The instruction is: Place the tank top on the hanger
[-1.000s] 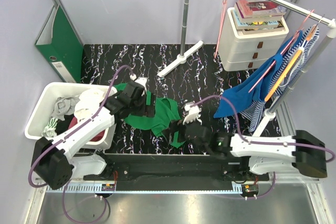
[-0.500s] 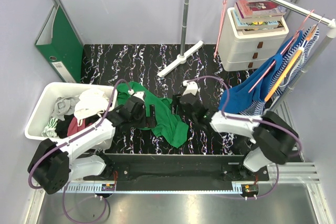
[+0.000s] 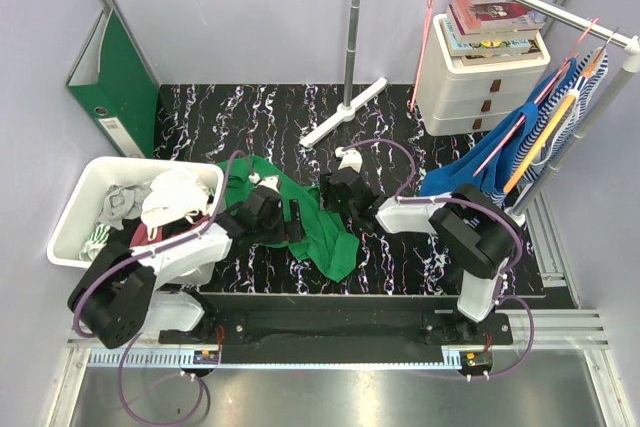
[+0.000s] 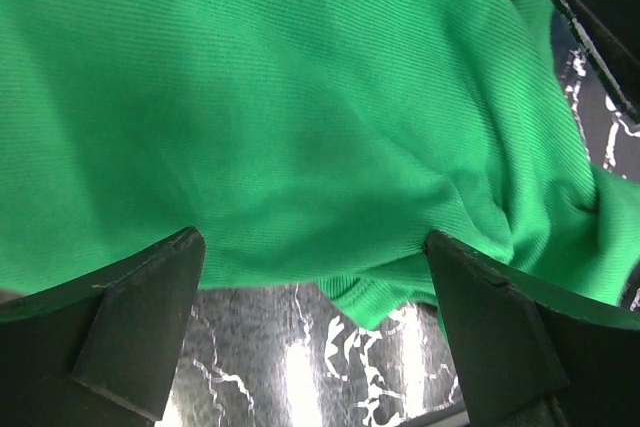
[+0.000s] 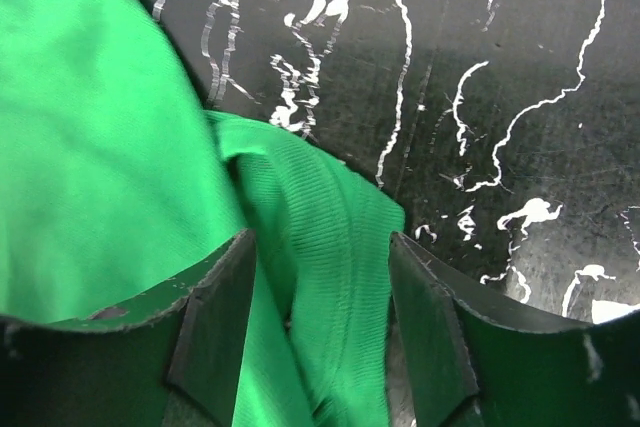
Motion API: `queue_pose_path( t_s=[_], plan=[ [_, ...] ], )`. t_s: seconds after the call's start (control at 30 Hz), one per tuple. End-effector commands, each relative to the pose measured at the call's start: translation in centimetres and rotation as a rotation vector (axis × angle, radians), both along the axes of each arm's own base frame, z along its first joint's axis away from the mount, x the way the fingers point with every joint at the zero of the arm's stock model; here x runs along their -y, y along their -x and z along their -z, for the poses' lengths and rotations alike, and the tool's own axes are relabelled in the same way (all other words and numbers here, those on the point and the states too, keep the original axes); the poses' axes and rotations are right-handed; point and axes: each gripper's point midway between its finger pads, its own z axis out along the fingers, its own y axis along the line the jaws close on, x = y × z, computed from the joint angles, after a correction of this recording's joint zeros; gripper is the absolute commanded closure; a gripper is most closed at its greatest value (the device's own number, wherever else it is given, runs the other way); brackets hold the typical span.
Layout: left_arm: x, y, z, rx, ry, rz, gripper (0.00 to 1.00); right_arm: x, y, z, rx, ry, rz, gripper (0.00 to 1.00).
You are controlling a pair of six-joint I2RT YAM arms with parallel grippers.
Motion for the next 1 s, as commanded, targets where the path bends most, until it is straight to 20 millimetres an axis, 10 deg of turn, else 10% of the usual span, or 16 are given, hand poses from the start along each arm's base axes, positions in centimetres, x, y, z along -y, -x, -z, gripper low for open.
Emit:
queue_pose_path(
  t_s=[0.0,0.13,0.23,0.33,0.67,0.97],
  plan=[
    [1.5,-1.7,-0.4,0.059,0.06,-0.001,0.08,-0.9,-1.1,0.0,0.001,-0.04,-0.012,0.38],
    [2.0,-2.0,0.0,0.061,0.068,0.009,0.25,-0.2,-1.2,1.0,-0.028,-0.034,-0.005,0.57],
    [2.4,-2.7,0.0,0.084,0.068,0.015,0.56,0.9,-1.3,0.6,-0.026,-0.034,0.019,0.9],
    [2.5,-4.1,-1.0,0.127,0.042,0.024,1.0,3.4,-1.2,-0.7,-0.002,-0.004,0.073,1.0],
    [-2.4,-8.0,-11.4,0.368,-0.051,-0.083,1.0,16.0,-0.2,-9.4,0.161,0.074,0.333,1.0],
    [-10.1,-9.2,-11.6,0.337,-0.117,-0.296,1.0,19.6,0.4,-11.5,0.207,0.107,0.431,1.0]
  ],
)
